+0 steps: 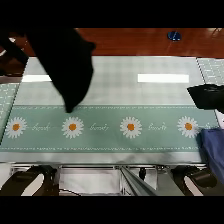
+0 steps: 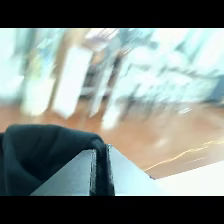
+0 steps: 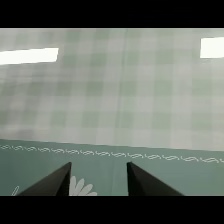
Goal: Fold the shirts.
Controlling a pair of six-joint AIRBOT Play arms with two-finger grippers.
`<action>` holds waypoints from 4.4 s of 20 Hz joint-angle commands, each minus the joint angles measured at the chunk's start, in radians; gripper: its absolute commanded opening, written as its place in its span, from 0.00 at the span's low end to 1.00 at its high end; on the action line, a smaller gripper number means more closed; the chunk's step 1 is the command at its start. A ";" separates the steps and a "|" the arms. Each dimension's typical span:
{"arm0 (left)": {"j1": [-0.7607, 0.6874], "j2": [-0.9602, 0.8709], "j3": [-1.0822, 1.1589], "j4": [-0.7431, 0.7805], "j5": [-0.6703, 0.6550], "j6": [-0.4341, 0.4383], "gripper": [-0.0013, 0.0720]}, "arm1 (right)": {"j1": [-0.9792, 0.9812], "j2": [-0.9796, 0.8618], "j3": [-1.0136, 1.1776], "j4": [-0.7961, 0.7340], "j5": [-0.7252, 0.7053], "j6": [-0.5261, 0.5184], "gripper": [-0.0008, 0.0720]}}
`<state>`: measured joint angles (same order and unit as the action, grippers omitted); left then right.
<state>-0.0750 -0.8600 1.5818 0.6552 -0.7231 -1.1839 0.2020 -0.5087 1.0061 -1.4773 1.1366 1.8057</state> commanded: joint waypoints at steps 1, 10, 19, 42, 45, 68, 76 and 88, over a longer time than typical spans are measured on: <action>-0.201 -0.001 0.057 -0.008 0.103 0.048 0.05 | 0.000 0.044 0.000 -0.007 0.019 0.014 0.57; -0.488 0.073 -0.537 -0.008 0.265 0.057 0.05 | 0.000 0.044 -0.001 -0.112 0.060 0.050 0.57; -0.069 0.124 -1.180 0.109 -0.294 0.005 0.21 | 0.001 0.014 -0.242 -0.096 0.036 0.095 0.57; 0.137 -0.426 -1.069 0.102 -0.396 0.171 0.70 | -0.503 -0.194 -0.600 0.465 0.061 -0.384 0.57; 0.112 -0.441 -1.069 0.043 -0.340 0.181 0.68 | -0.412 -0.194 -0.631 0.467 0.026 -0.335 0.57; 0.170 -0.275 -0.806 -0.106 -0.403 0.211 0.05 | 0.064 -0.565 -0.095 0.663 -0.082 -0.445 0.04; 0.370 0.090 -0.180 -0.338 -0.275 0.203 0.05 | -0.026 -0.285 0.794 0.214 0.192 -0.293 0.04; 0.433 0.520 -0.140 0.201 -0.364 0.085 0.05 | -0.026 -0.050 0.844 -0.018 0.250 -0.237 0.04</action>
<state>0.3779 -0.3985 1.4719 0.7288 -1.0519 -1.0714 0.1764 -0.5747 1.8523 -1.4212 1.3682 1.5501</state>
